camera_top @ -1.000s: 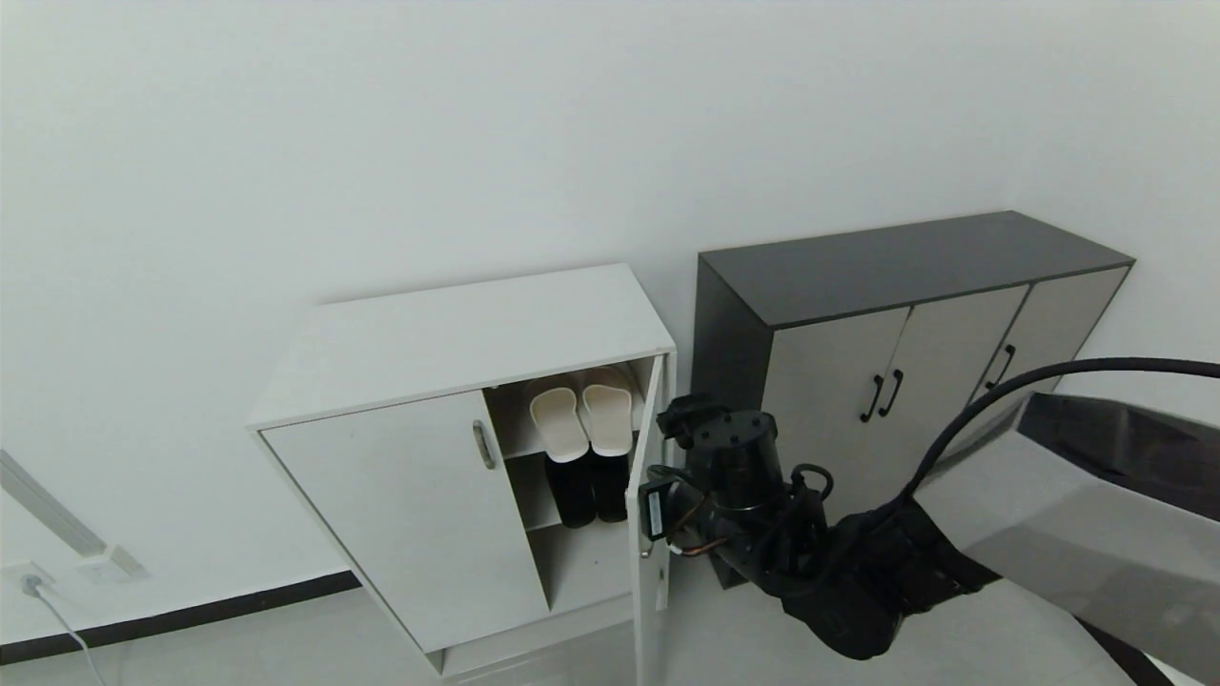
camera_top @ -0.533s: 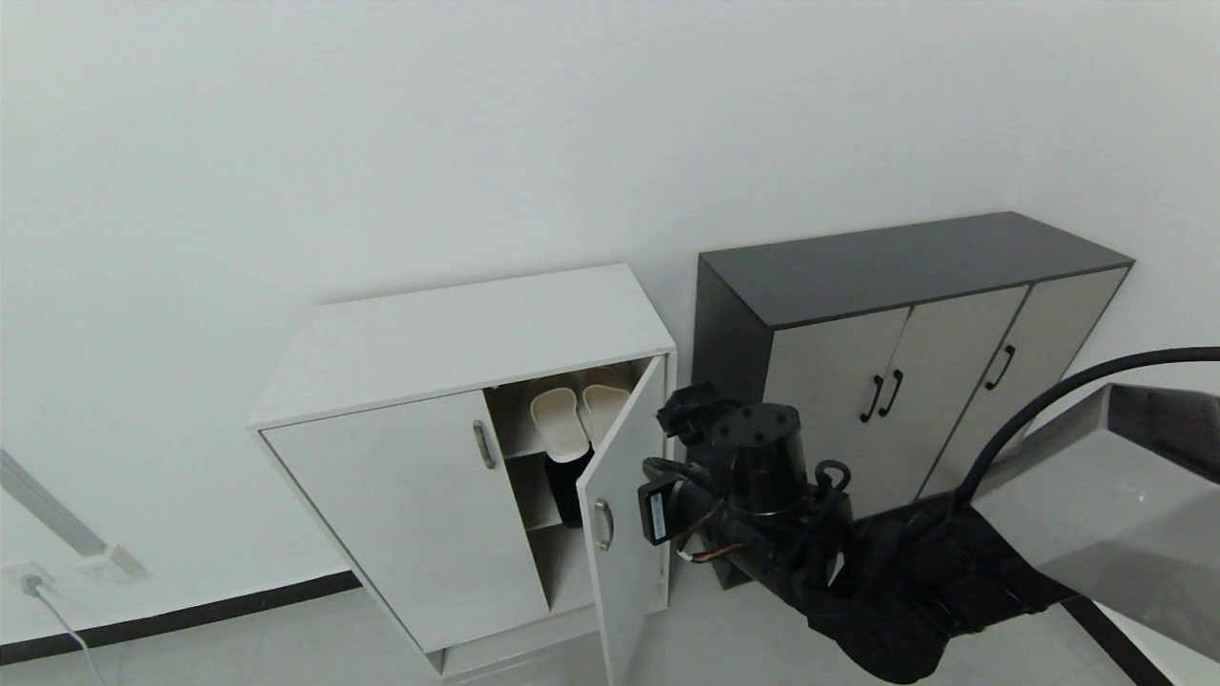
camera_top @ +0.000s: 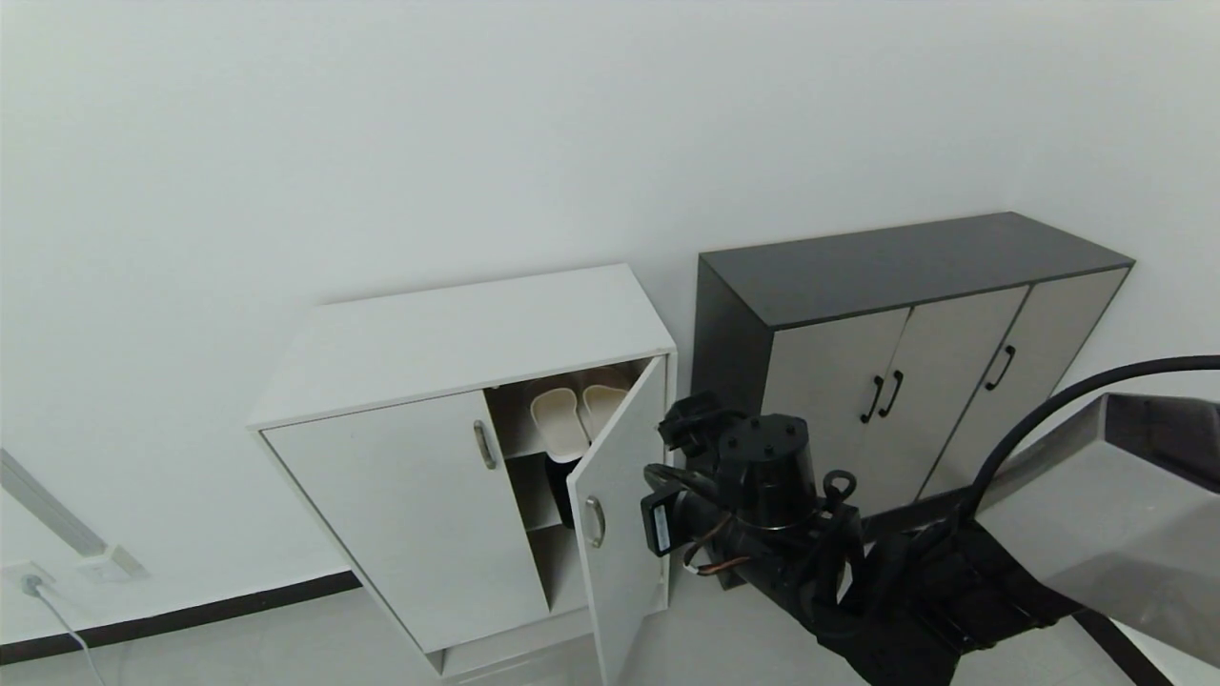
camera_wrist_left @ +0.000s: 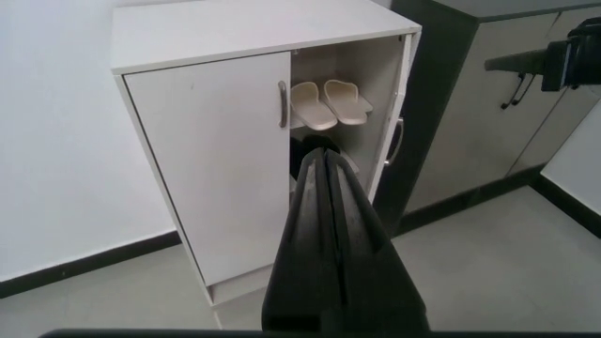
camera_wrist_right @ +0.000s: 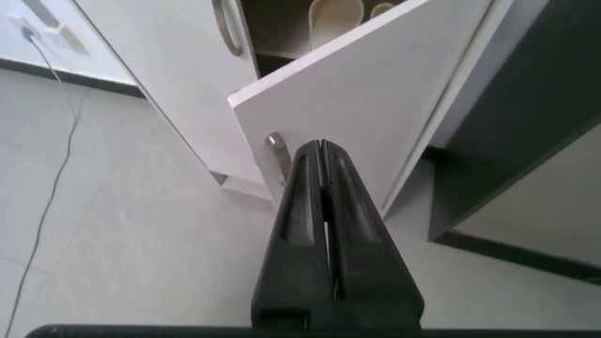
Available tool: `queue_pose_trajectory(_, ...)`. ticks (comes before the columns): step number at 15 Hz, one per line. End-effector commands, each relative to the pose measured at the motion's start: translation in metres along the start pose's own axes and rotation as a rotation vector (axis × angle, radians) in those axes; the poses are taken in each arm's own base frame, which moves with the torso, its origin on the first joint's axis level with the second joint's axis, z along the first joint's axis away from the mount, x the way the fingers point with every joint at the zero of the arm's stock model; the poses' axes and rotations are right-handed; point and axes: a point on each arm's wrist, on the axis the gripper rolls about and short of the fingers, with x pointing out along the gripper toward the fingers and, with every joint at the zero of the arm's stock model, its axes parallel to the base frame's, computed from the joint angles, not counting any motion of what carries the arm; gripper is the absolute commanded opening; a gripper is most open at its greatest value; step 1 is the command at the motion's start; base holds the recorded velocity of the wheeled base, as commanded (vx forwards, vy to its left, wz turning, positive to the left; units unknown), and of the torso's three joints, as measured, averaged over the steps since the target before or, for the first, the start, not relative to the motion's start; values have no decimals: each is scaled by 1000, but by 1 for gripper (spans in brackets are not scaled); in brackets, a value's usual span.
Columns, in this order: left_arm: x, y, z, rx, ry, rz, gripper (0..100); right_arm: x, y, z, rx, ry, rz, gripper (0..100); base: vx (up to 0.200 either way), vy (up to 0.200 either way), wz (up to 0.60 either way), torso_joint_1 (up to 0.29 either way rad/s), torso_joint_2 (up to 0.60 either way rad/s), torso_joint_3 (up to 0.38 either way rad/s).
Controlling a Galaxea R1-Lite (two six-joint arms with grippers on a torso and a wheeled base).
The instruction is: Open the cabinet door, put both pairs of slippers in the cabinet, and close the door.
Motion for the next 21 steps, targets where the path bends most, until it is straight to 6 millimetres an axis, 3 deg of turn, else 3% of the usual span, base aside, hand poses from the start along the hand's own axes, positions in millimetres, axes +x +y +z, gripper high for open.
queue_pose_trajectory(1, 0, 0, 0, 0, 2, -1, 0, -1, 1, 0, -3, 1, 2, 0, 0, 0, 600, 2, 2, 2)
queue_pose_trajectory(4, 0, 0, 0, 0, 2, -1, 0, -3, 0, 0, 0, -4, 12, 0, 0, 0, 600, 6, 4, -1)
queue_pose_trajectory(10, 0, 0, 0, 0, 2, -1, 0, -9, -9, 6, 7, -28, 16, 0, 0, 0, 0, 0, 0, 0)
queue_pose_trajectory(14, 0, 0, 0, 1, 2, -1, 0, -46, -34, 11, -38, 47, 3, 0, 0, 0, 0, 0, 0, 0)
queue_pose_trajectory(16, 0, 0, 0, 1, 2, -1, 0, -66, -42, -3, -45, 114, 3, 0, 200, 0, 0, 10, 2, 2)
queue_pose_trajectory(17, 0, 0, 0, 1, 2, -1, 0, -66, -42, -3, -45, 114, 3, 0, 200, 0, 0, -12, 12, -2)
queue_pose_trajectory(18, 0, 0, 0, 1, 2, -1, 0, -77, -44, -19, -52, 169, 1, 0, 200, 0, 0, -12, -7, 7)
queue_pose_trajectory(21, 0, 0, 0, 1, 2, -1, 0, -84, -47, -38, -55, 210, 0, 0, 200, 0, 0, 12, 4, 4)
